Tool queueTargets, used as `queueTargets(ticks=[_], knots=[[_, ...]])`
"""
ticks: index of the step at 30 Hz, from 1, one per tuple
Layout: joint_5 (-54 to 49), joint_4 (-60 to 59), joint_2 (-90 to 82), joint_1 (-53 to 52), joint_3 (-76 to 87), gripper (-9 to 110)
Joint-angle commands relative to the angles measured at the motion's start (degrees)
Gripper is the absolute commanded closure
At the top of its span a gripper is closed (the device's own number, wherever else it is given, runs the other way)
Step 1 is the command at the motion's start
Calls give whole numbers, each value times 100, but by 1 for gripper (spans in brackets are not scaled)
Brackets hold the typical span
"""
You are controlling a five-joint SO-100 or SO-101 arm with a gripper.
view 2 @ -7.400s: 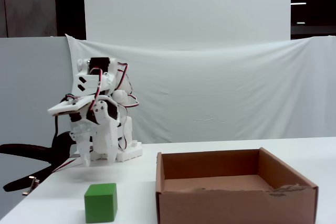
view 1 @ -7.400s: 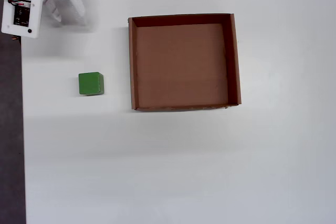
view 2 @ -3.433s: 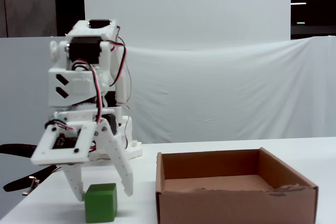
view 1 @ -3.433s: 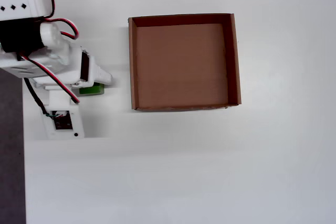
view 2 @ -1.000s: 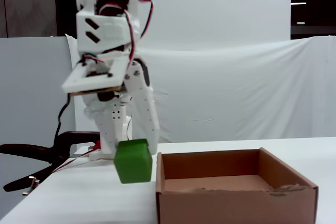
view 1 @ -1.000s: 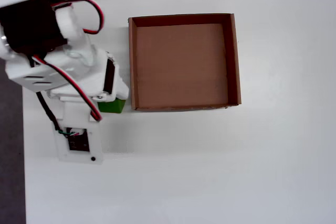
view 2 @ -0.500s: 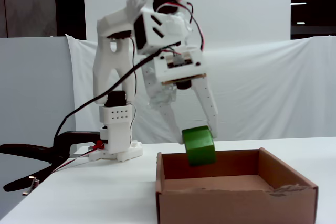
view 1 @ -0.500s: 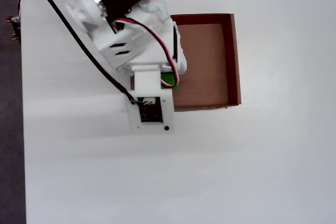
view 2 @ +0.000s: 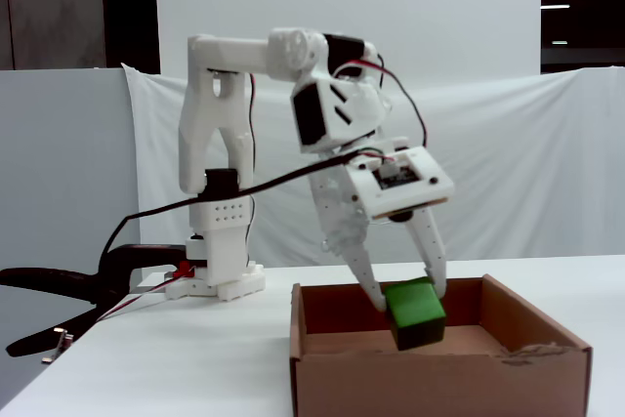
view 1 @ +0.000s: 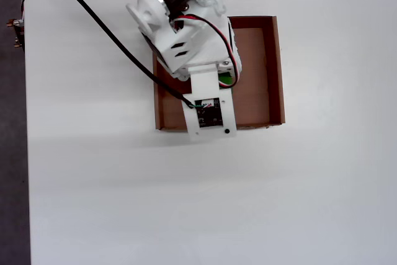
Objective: Grasp a green cube and put it in a box.
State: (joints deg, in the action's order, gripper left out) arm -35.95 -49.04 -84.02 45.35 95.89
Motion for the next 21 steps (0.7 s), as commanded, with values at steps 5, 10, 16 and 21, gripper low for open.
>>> queueTargets(ticks=[5, 10, 16, 21], knots=[[-26, 642, -299, 53, 747, 85], [-44, 888, -308, 53, 1072, 85], [9, 1143, -290, 0, 1230, 77], [18, 870, -316, -44, 870, 73]])
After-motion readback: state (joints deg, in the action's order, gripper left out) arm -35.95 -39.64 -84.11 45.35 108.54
